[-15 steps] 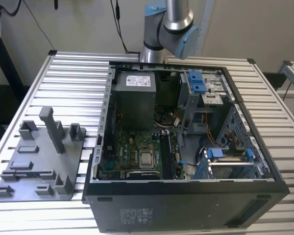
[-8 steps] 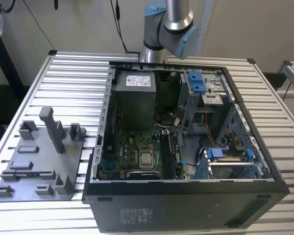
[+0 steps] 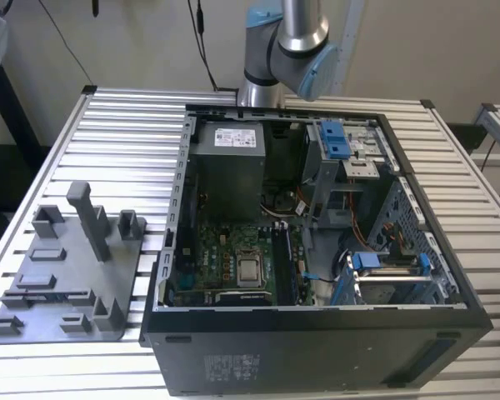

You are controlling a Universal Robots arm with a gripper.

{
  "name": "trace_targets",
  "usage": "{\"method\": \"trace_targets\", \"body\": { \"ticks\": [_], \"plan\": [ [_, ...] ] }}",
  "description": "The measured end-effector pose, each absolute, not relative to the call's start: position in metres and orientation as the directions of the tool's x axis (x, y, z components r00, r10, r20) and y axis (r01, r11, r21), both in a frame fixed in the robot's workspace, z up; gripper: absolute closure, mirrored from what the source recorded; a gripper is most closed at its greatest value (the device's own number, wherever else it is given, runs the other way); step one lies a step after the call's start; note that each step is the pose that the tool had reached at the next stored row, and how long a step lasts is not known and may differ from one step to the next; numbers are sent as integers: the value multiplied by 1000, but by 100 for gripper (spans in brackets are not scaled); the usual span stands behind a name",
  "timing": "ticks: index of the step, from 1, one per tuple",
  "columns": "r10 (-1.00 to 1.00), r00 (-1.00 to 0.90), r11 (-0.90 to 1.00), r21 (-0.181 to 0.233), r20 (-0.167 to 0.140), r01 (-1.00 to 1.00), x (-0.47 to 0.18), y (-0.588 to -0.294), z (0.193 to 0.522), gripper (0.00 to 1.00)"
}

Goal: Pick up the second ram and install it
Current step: 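Pick up the second ram and move it above second insertion slot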

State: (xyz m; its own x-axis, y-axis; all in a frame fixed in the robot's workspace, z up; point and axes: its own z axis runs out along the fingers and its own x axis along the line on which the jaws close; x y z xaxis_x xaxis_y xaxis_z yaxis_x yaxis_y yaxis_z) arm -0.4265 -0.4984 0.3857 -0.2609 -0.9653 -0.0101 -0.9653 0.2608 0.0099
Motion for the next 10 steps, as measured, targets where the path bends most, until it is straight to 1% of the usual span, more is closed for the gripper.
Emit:
{"method": "trace_targets", "body": {
  "ticks": [10],
  "plan": [
    [-995, -101, 101, 8, -10, -995, -427, -498, 384, 89]
  ]
}}
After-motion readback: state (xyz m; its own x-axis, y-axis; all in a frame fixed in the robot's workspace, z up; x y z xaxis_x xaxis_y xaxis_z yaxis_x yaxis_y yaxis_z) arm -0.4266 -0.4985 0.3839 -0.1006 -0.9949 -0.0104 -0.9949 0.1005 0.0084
